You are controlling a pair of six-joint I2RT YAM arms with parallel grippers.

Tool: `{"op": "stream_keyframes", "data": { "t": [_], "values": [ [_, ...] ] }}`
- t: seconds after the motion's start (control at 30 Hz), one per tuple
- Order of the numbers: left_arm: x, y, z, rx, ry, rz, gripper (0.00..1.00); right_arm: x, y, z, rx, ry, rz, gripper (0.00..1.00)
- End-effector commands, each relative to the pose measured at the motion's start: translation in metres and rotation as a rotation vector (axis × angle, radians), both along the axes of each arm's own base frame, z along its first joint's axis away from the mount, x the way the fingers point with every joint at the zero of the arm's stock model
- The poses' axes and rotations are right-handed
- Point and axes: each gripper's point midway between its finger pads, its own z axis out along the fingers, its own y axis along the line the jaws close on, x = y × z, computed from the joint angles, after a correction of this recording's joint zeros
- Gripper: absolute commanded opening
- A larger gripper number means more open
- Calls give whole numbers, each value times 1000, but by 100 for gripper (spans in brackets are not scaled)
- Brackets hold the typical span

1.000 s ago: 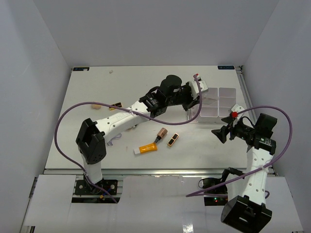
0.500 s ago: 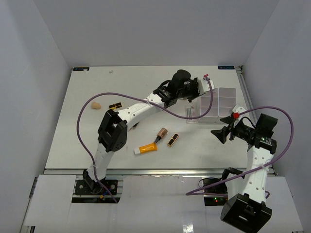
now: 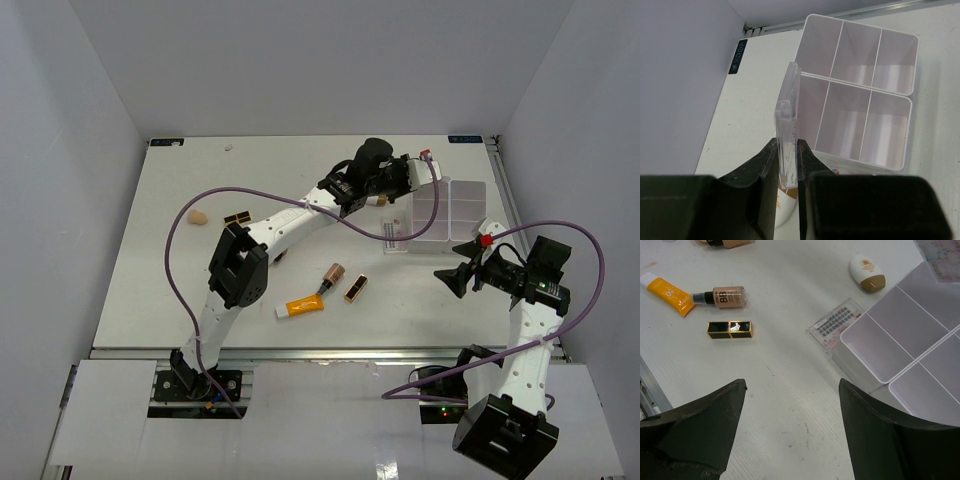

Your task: Organize the makeup

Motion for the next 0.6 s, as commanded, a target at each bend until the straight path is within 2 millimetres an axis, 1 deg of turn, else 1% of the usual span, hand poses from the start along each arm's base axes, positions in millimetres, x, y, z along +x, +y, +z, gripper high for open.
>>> {"op": "stream_keyframes", "data": {
  "t": [0.0,0.1,0.23,0.57],
  "values": [
    [-2,-5,13,-25,-19,-38,0,-4,5,5,23,-16,23,81],
    [0,-4,10,-20,-20,-33,0,-5,5,5,23,-18,25,81],
    [2,-6,0,-6,-18,-29,0,-5,6,6,26,-17,27,82],
    [13,-12,-19,-1,-9,-12,9,-6,6,5,29,-15,30,82]
  ]
}}
